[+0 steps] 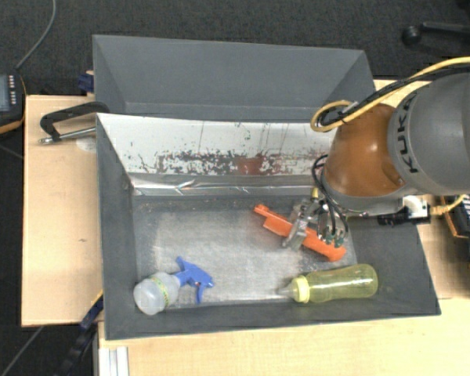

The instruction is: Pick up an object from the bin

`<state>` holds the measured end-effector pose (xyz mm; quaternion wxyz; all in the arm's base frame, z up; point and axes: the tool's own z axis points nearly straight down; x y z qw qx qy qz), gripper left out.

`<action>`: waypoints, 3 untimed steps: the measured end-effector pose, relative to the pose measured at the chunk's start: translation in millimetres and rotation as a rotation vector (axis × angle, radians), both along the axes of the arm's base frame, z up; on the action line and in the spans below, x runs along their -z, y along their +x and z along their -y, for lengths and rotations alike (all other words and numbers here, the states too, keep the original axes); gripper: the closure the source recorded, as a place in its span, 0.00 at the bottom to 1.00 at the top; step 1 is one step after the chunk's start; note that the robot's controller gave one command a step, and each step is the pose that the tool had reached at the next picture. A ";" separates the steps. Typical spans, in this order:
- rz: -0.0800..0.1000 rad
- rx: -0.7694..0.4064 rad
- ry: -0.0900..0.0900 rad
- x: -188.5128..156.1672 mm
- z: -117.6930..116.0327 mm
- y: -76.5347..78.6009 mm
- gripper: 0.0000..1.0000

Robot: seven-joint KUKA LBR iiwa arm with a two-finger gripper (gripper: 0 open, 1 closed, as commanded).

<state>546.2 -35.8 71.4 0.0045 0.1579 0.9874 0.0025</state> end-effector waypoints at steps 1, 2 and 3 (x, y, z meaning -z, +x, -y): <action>-0.004 0.008 0.001 -49.9 -1.3 0.2 1.00; 0.001 0.012 0.001 -119.0 -0.7 3.8 1.00; 0.000 -0.005 0.001 -185.9 -6.6 1.5 1.00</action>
Offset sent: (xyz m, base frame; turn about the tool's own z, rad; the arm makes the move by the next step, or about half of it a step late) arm 0.0051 -0.0005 0.1626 0.0157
